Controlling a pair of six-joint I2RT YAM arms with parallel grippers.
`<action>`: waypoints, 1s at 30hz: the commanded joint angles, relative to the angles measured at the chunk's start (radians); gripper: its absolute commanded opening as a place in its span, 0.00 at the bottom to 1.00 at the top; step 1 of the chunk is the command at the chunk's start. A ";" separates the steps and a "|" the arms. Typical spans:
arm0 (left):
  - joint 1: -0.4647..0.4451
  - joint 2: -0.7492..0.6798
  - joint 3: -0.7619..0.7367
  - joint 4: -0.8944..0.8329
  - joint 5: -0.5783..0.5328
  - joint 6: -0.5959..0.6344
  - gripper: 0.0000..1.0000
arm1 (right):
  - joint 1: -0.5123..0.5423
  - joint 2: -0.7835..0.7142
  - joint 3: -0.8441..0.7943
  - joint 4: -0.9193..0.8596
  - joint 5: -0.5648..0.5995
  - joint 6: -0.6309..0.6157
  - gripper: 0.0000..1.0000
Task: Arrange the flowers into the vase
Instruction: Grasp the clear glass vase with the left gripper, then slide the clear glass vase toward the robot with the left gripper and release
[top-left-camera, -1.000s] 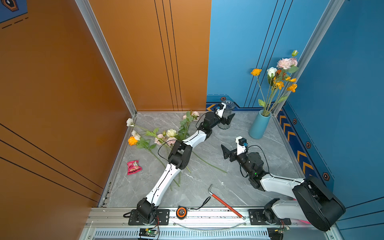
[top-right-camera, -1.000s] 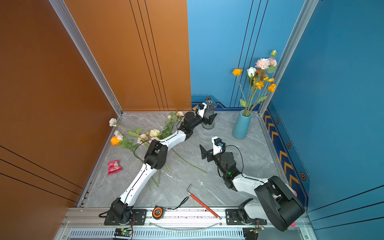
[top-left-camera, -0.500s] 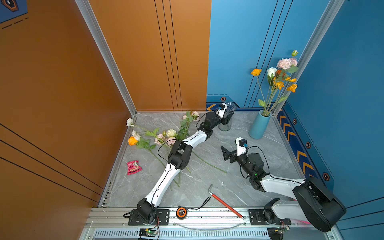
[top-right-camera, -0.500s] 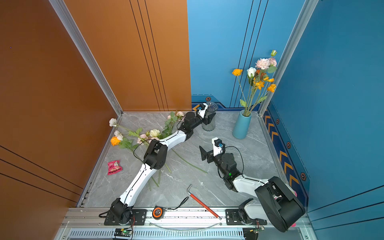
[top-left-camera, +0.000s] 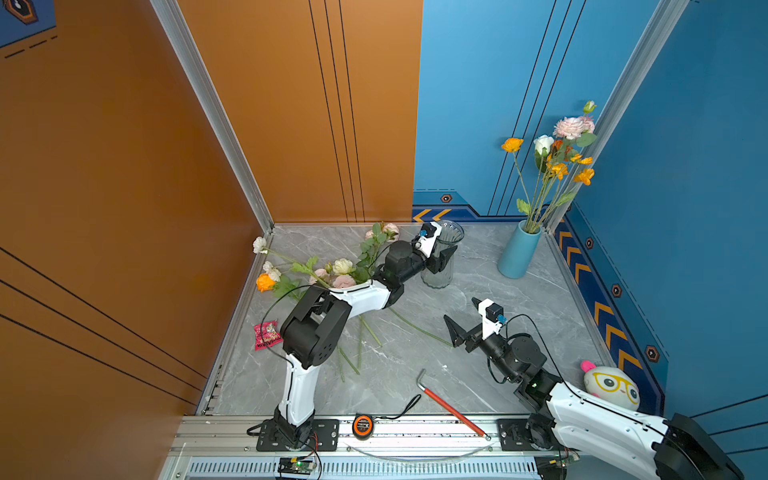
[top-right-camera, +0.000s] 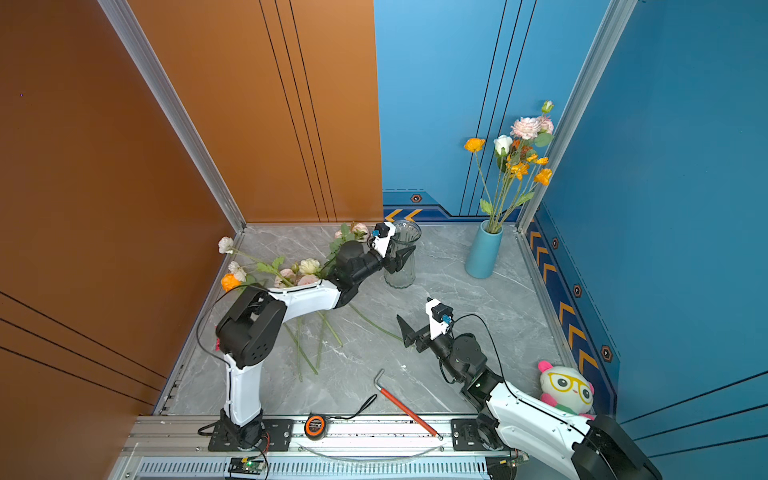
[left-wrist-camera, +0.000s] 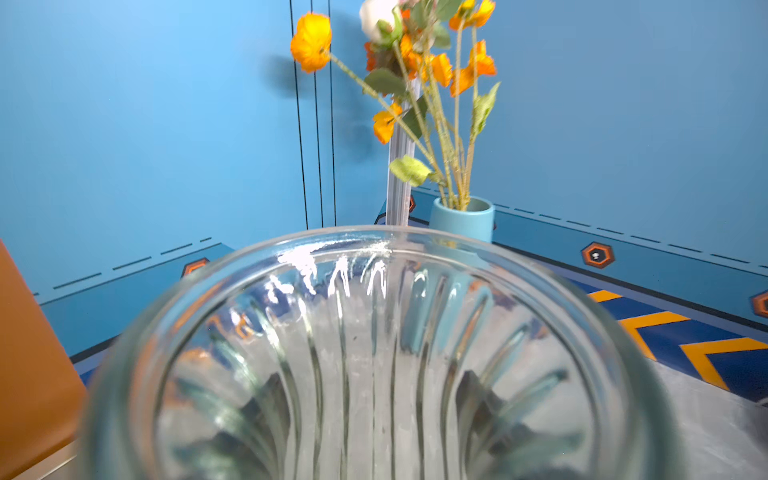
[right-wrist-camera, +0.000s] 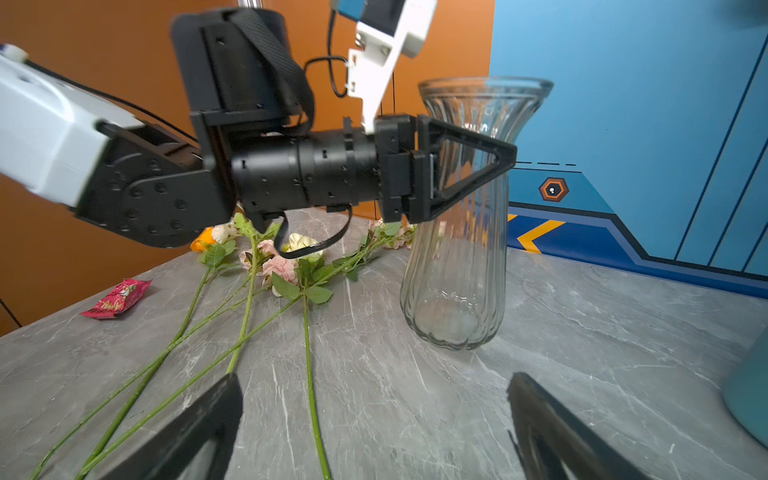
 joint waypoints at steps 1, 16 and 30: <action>-0.043 -0.107 -0.100 0.239 -0.063 0.059 0.19 | 0.011 0.001 -0.013 -0.035 0.013 -0.022 1.00; -0.153 -0.181 -0.384 0.475 -0.251 0.098 0.15 | 0.020 0.115 0.027 0.005 -0.028 -0.058 1.00; -0.104 -0.143 -0.425 0.514 -0.248 0.067 0.16 | 0.020 0.147 0.038 0.008 -0.033 -0.064 1.00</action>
